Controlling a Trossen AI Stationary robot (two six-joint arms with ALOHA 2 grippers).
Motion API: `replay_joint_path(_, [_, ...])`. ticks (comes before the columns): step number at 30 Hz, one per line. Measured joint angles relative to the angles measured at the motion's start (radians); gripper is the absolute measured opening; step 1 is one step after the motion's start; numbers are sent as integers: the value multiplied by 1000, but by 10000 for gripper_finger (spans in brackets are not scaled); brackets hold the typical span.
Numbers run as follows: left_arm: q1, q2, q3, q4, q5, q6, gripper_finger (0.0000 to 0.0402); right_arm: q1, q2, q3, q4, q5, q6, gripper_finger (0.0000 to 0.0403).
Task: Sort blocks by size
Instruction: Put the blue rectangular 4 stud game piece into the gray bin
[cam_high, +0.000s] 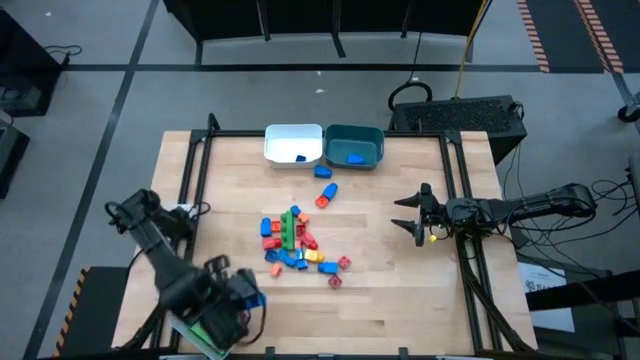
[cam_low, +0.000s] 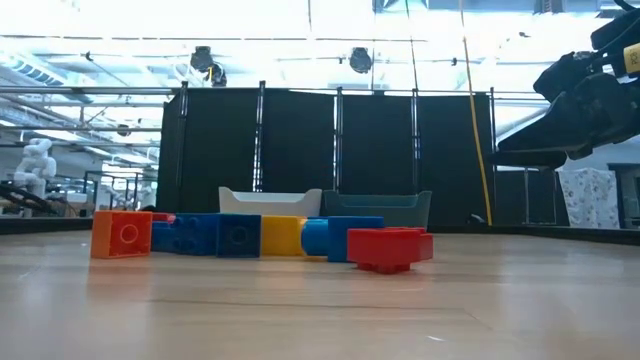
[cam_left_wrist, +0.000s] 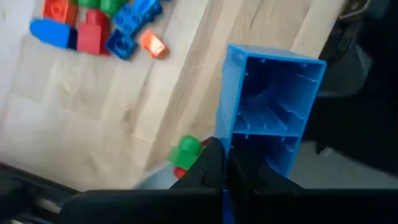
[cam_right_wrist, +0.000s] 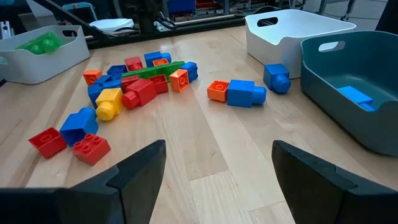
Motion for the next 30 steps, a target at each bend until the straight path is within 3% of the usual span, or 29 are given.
replay_joint_path(7, [-134,11,-36,-2,10,-217,3,0,0,-1,6,2,22,279])
replay_joint_path(12, [-205,6,-145,-3,172,-306,3,0,0,-1,10,2,23,279])
replay_joint_path(17, [-254,6,-224,-4,245,-281,3,0,0,-1,13,2,23,279])
replay_joint_path(30, [-243,5,-235,-3,103,-118,7,0,0,-1,15,1,23,279])
